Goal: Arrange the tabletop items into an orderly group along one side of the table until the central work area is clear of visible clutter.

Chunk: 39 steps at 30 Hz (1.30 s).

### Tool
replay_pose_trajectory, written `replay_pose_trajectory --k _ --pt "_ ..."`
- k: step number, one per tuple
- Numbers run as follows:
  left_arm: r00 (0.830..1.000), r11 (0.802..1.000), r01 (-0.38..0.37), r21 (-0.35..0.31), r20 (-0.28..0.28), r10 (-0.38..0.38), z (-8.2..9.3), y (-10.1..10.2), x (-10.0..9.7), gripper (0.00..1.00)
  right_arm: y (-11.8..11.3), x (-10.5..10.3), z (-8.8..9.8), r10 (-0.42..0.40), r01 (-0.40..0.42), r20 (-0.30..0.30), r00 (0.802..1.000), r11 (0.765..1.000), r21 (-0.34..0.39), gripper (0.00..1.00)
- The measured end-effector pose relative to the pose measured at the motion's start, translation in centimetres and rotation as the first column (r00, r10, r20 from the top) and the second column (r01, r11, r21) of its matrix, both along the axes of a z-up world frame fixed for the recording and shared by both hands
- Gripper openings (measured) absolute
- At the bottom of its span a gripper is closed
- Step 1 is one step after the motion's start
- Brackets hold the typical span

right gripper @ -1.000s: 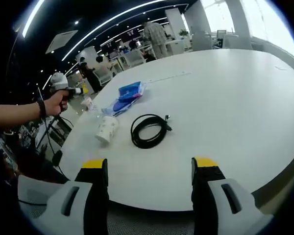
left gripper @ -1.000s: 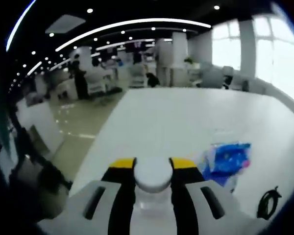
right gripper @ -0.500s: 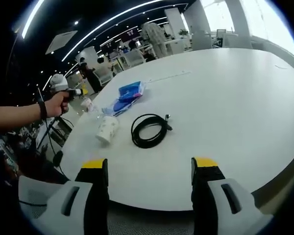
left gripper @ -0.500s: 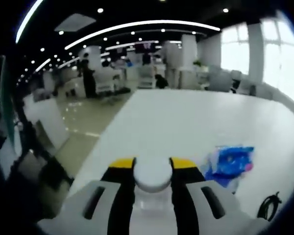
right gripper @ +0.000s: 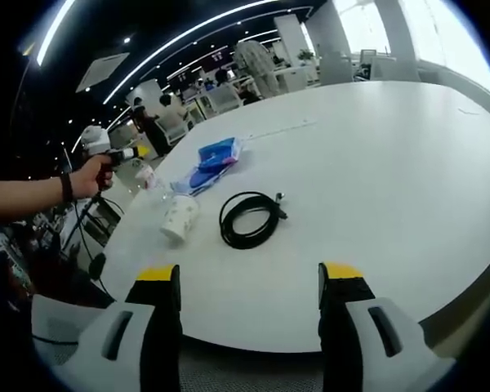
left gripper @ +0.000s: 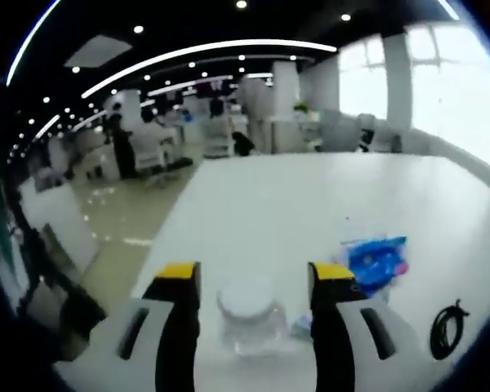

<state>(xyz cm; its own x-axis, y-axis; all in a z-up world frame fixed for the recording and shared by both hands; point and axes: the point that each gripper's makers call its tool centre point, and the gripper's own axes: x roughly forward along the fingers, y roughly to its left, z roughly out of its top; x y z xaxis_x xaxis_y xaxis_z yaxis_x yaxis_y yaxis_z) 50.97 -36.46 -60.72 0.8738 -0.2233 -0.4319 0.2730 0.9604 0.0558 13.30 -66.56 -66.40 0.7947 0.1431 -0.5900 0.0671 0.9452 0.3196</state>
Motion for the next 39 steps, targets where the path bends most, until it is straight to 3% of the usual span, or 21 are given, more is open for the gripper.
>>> replay_pose_trajectory --k 6,12,19,25,27,29,31,34,39 --pt "1.0 0.999 0.016 0.044 0.01 -0.016 0.1 0.4 0.0 0.24 0.0 0.0 0.0 0.001 -0.001 -0.001 1.0 1.0 0.0 0.67" --pt "1.0 0.996 0.023 0.085 0.016 -0.024 0.0 0.7 0.2 0.23 0.2 0.0 0.0 0.007 -0.007 0.0 1.0 1.0 0.0 0.67" --pt "0.999 0.993 -0.03 0.114 0.016 0.029 0.0 0.8 0.4 0.23 0.2 0.0 0.0 0.007 -0.007 -0.002 1.0 1.0 -0.002 0.67" --pt "1.0 0.993 -0.001 0.118 -0.001 0.001 -0.1 0.4 0.3 0.24 0.1 0.1 0.0 0.005 -0.005 0.001 1.0 1.0 -0.002 0.67" --pt "1.0 0.994 0.002 0.108 -0.003 -0.001 0.2 0.5 0.2 0.28 0.1 0.1 0.0 0.005 -0.005 0.001 1.0 1.0 -0.002 0.67" --pt "1.0 0.998 0.007 0.058 0.012 -0.008 0.9 0.3 0.2 0.46 0.0 0.1 0.1 0.0 0.0 0.005 1.0 1.0 -0.008 0.67" --pt "1.0 0.998 0.023 0.066 0.015 -0.024 1.2 0.2 0.1 0.56 -0.1 0.1 0.1 -0.005 0.005 0.007 1.0 1.0 -0.004 0.67" --pt "0.998 0.996 0.054 0.067 0.012 -0.055 1.4 0.1 -0.6 0.59 0.0 0.1 0.1 -0.003 0.003 0.006 1.0 1.0 -0.002 0.67" --pt "0.999 0.999 0.038 0.031 0.004 -0.038 1.7 1.0 -2.2 0.67 0.1 0.2 0.2 -0.001 0.001 0.008 1.0 1.0 0.003 0.67"
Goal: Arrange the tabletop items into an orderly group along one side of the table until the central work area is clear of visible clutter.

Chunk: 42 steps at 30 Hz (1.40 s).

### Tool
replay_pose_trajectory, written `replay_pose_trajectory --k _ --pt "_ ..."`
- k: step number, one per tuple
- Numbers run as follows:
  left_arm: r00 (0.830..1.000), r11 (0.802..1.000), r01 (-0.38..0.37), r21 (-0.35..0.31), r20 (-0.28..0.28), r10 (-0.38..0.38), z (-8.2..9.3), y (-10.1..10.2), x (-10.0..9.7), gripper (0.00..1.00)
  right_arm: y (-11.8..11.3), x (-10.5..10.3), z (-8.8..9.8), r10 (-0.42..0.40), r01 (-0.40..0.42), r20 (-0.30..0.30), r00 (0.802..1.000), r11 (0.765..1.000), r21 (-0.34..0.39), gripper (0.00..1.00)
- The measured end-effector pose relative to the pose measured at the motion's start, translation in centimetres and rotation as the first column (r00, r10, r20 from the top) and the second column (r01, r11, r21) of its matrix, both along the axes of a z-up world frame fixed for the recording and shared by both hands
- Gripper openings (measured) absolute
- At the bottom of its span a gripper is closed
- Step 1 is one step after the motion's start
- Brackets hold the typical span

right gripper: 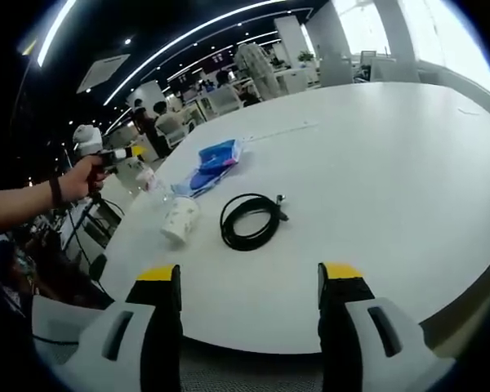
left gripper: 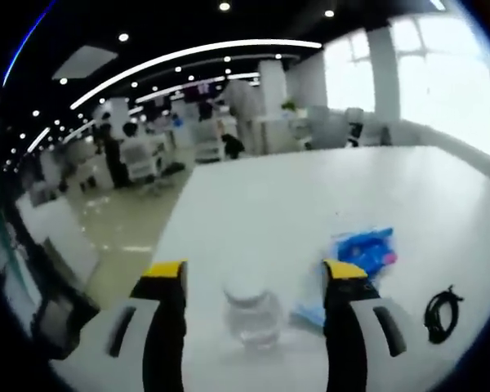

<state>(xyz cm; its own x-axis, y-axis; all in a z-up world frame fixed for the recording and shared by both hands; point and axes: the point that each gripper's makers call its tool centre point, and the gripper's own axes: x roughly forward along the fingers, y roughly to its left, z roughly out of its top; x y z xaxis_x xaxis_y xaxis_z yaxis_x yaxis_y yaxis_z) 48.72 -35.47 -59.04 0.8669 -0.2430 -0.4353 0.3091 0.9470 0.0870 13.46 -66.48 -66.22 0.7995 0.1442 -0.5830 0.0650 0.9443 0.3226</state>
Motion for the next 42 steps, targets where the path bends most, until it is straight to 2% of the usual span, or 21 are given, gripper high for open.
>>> replay_pose_trajectory --k 2,5,6,12,17,21,25,29,36,38,42 --pt "1.0 1.0 -0.008 -0.01 -0.008 0.008 -0.1 0.3 -1.3 0.69 0.0 0.0 0.0 0.0 0.0 0.0 1.0 1.0 0.003 0.67" --pt "0.998 1.0 0.014 -0.019 -0.059 -0.015 -1.1 -0.2 -3.8 0.75 0.0 0.1 0.0 -0.001 0.001 -0.001 1.0 1.0 0.005 0.67" --pt "0.998 1.0 0.016 -0.019 -0.06 -0.017 -1.3 -0.3 -4.4 0.77 0.1 0.1 0.0 0.0 0.0 -0.001 1.0 1.0 0.006 0.67" --pt "0.995 0.998 0.016 -0.068 -0.102 -0.023 -2.3 -1.1 -9.4 0.78 0.3 0.0 -0.1 0.008 -0.008 -0.003 1.0 1.0 0.008 0.67" --pt "0.986 0.995 0.033 -0.099 -0.159 -0.048 -3.4 -2.1 -12.5 0.89 0.4 0.0 -0.2 0.009 -0.009 -0.005 1.0 1.0 0.009 0.67" --pt "0.982 0.991 0.04 -0.126 -0.181 -0.062 -3.7 -2.9 -14.8 0.9 0.5 0.0 -0.3 0.014 -0.014 -0.01 1.0 1.0 0.01 0.67" --pt "0.978 0.991 0.059 -0.119 -0.191 -0.081 -4.0 -3.3 -15.8 0.91 0.6 0.0 -0.4 0.02 -0.02 -0.014 1.0 1.0 0.009 0.67" --pt "0.977 0.987 0.049 -0.156 -0.196 -0.079 -3.8 -3.1 -16.4 0.93 0.8 -0.1 -0.6 0.036 -0.036 -0.026 0.999 0.999 0.0 0.67" --pt "0.975 0.987 0.06 -0.153 -0.202 -0.09 -3.8 -2.8 -17.8 0.94 0.9 -0.2 -0.7 0.045 -0.046 -0.03 0.999 0.999 -0.007 0.67" --pt "0.974 0.986 0.058 -0.159 -0.207 -0.091 -4.1 -2.9 -17.5 0.94 0.9 -0.2 -0.7 0.045 -0.046 -0.03 0.999 0.999 -0.009 0.67" --pt "0.97 0.98 0.073 -0.183 -0.213 -0.112 -4.9 -3.3 -19.1 0.94 0.9 -0.3 -0.8 0.05 -0.05 -0.036 0.998 0.999 -0.012 0.67"
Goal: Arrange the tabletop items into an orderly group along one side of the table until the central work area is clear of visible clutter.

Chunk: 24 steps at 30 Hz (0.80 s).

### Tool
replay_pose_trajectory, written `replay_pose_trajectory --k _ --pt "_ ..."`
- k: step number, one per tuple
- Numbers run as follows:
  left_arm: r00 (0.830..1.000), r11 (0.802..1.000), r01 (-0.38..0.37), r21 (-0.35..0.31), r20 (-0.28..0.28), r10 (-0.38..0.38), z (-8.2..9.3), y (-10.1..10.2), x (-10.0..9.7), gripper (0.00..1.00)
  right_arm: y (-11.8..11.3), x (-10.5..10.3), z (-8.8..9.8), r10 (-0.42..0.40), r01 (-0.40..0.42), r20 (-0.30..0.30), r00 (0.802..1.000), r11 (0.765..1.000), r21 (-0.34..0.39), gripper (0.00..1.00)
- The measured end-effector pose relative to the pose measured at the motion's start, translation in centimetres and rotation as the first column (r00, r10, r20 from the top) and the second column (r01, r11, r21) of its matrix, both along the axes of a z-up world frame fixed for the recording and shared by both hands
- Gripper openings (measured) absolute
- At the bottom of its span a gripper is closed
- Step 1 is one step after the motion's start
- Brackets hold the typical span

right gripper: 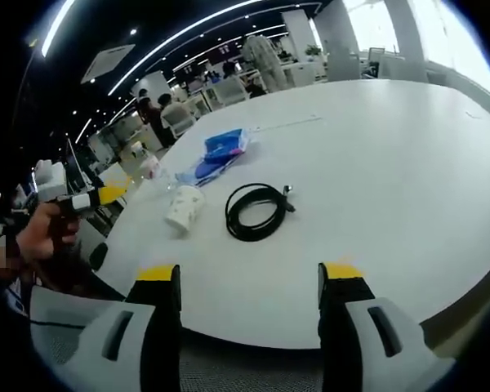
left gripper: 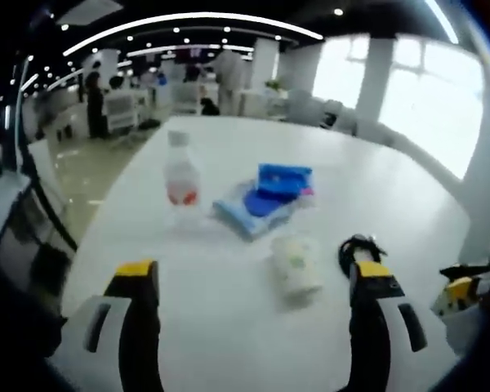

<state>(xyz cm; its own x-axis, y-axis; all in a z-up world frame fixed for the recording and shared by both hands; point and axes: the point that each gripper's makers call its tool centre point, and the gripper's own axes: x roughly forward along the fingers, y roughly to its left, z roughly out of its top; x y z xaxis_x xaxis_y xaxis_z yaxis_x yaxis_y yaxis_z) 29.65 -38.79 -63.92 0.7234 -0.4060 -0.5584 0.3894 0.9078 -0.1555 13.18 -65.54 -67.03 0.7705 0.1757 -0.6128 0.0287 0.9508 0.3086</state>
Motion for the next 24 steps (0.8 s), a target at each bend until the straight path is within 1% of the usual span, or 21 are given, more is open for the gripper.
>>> replay_pose_trajectory --k 2,5,7,10,11,12,17,18,19,21,24 --pt "1.0 1.0 0.023 -0.01 0.015 -0.023 -0.1 -0.4 -0.6 0.94 0.1 0.0 0.0 0.002 -0.002 -0.002 1.0 1.0 -0.001 0.67" --pt "0.999 0.999 0.033 -0.021 0.001 -0.033 -0.8 -0.8 -1.4 0.94 0.1 0.0 -0.1 0.005 -0.005 -0.008 1.0 1.0 -0.003 0.67" --pt "0.999 0.999 0.039 -0.009 0.002 -0.039 -1.1 -0.9 -1.9 0.94 0.1 0.0 -0.3 0.006 -0.006 -0.015 1.0 1.0 -0.005 0.67" --pt "0.998 0.998 0.057 -0.03 0.0 -0.057 -1.2 -1.6 -2.6 0.93 0.1 -0.1 -0.2 0.0 0.0 -0.019 1.0 1.0 -0.004 0.67" --pt "0.997 0.997 0.073 -0.035 0.011 -0.073 -1.0 -1.8 -2.8 0.93 0.1 0.0 -0.2 -0.002 0.002 -0.016 1.0 1.0 -0.001 0.67" --pt "0.996 0.996 0.082 -0.027 0.022 -0.081 -1.0 -1.8 -3.1 0.93 0.1 0.0 -0.1 -0.002 0.002 -0.013 1.0 1.0 0.002 0.67" --pt "0.995 0.995 0.095 -0.015 0.013 -0.095 -1.7 -1.8 -3.6 0.93 -0.1 0.0 -0.2 -0.006 0.006 -0.015 1.0 1.0 -0.011 0.67" --pt "0.995 0.994 0.104 -0.04 0.007 -0.104 -1.8 -2.2 -3.8 0.92 -0.2 0.0 -0.3 -0.01 0.01 -0.015 1.0 1.0 -0.014 0.67" --pt "0.994 0.994 0.106 -0.037 0.012 -0.106 -1.7 -2.2 -3.8 0.92 -0.2 0.0 -0.3 -0.011 0.011 -0.017 1.0 1.0 -0.015 0.67" --pt "0.993 0.994 0.108 -0.029 0.041 -0.107 -1.1 -2.3 -3.5 0.9 -0.3 -0.1 -0.5 -0.012 0.012 -0.022 1.0 1.0 -0.017 0.67" --pt "0.991 0.992 0.121 -0.043 0.056 -0.118 -0.8 -2.8 -3.6 0.9 -0.7 -0.2 -0.5 -0.035 0.035 -0.024 0.999 0.999 -0.025 0.67"
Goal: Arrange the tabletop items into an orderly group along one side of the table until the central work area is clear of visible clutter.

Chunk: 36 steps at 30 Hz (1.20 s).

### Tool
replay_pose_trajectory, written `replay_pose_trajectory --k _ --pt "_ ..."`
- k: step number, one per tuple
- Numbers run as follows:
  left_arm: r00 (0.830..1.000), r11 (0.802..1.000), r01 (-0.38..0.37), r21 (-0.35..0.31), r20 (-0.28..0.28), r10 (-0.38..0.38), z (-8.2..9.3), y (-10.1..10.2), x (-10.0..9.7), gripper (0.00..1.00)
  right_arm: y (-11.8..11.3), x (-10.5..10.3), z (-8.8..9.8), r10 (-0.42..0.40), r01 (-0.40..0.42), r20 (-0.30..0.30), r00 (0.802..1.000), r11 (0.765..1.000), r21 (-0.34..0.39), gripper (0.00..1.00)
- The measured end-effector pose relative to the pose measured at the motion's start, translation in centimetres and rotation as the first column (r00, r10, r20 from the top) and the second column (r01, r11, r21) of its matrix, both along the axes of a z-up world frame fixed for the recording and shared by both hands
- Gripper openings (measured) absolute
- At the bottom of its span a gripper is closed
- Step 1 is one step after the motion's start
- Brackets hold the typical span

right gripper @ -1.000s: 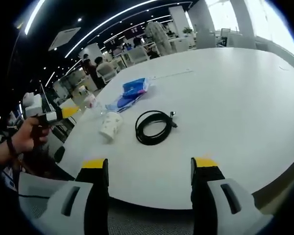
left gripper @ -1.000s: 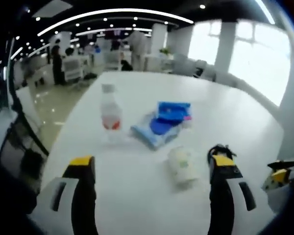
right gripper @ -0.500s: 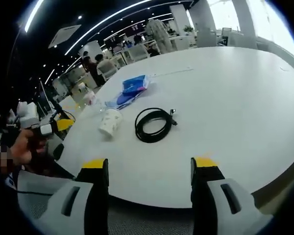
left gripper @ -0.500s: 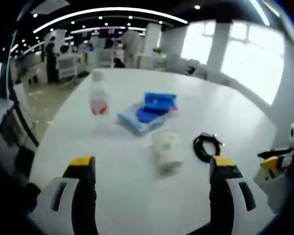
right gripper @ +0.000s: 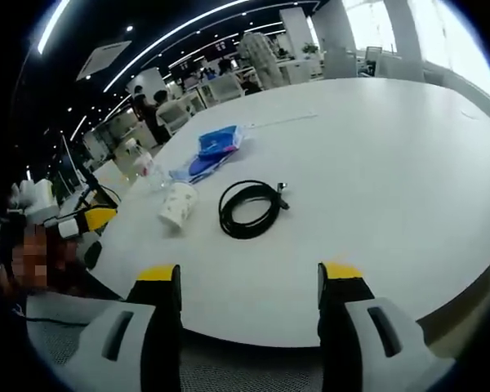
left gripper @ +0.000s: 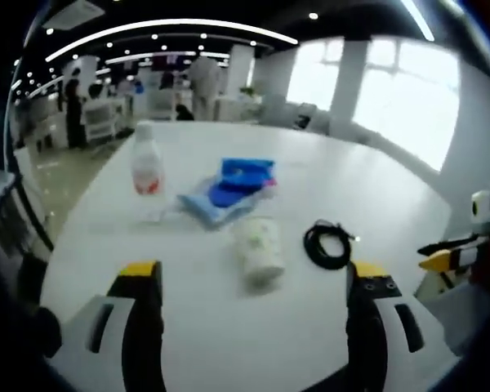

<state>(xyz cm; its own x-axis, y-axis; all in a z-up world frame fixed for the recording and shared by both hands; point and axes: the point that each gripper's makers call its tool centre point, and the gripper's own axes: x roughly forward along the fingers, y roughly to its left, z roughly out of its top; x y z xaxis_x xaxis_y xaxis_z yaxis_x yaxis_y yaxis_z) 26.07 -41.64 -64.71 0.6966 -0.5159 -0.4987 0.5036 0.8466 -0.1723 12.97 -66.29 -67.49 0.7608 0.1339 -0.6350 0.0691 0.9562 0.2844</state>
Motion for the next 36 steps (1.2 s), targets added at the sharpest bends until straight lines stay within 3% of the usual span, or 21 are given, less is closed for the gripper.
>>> replay_pose_trajectory --k 2,4,7,11,15,20,23,26,29,31,36 --pt "1.0 1.0 0.013 -0.002 -0.006 -0.014 -0.1 -0.2 -0.3 0.9 -0.3 -0.1 0.0 -0.014 0.014 0.0 1.0 1.0 0.0 0.67" --pt "1.0 0.997 0.009 -0.073 -0.007 -0.009 0.7 -0.6 -0.3 0.91 -0.9 0.0 0.3 -0.038 0.038 0.017 0.999 0.999 0.009 0.67" --pt "1.0 0.998 0.016 -0.063 0.001 -0.016 0.9 -0.7 -0.2 0.91 -1.3 0.2 0.4 -0.049 0.049 0.026 0.998 0.999 0.013 0.67" --pt "1.0 0.995 0.008 -0.097 -0.019 -0.01 0.7 -0.9 -0.2 0.91 -1.3 -0.1 -0.3 -0.047 0.046 -0.011 0.999 0.999 -0.012 0.68" --pt "1.0 0.997 -0.003 -0.08 -0.001 0.003 1.0 -0.5 0.0 0.91 -0.9 0.2 0.0 -0.017 0.017 0.005 1.0 1.0 -0.023 0.68" --pt "1.0 0.998 -0.011 -0.068 -0.025 0.009 0.3 -0.3 -0.2 0.91 -1.0 0.4 0.7 -0.018 0.019 0.034 0.999 1.0 -0.023 0.67" --pt "0.999 0.999 -0.01 -0.046 -0.031 0.009 -0.1 -0.3 -0.2 0.91 -0.9 0.8 1.2 -0.047 0.043 0.063 0.997 0.997 0.061 0.68" --pt "0.999 1.0 0.014 -0.012 -0.029 -0.014 -0.5 -0.6 -0.4 0.92 -1.4 1.0 1.3 -0.052 0.047 0.069 0.996 0.997 0.066 0.68" --pt "0.999 0.999 0.044 0.031 -0.02 -0.043 -0.9 -0.6 -1.0 0.92 -1.2 1.0 0.1 -0.022 0.021 0.013 1.0 0.999 0.048 0.68" --pt "0.999 0.997 0.038 0.06 0.004 -0.038 -0.8 -0.2 -0.7 0.91 -1.5 1.9 -0.3 -0.019 0.018 0.02 1.0 0.998 0.054 0.68" --pt "1.0 0.999 0.015 0.05 0.008 -0.016 -0.7 0.3 -0.2 0.92 -2.2 4.1 -0.7 0.032 -0.033 0.018 0.999 0.996 0.077 0.68"
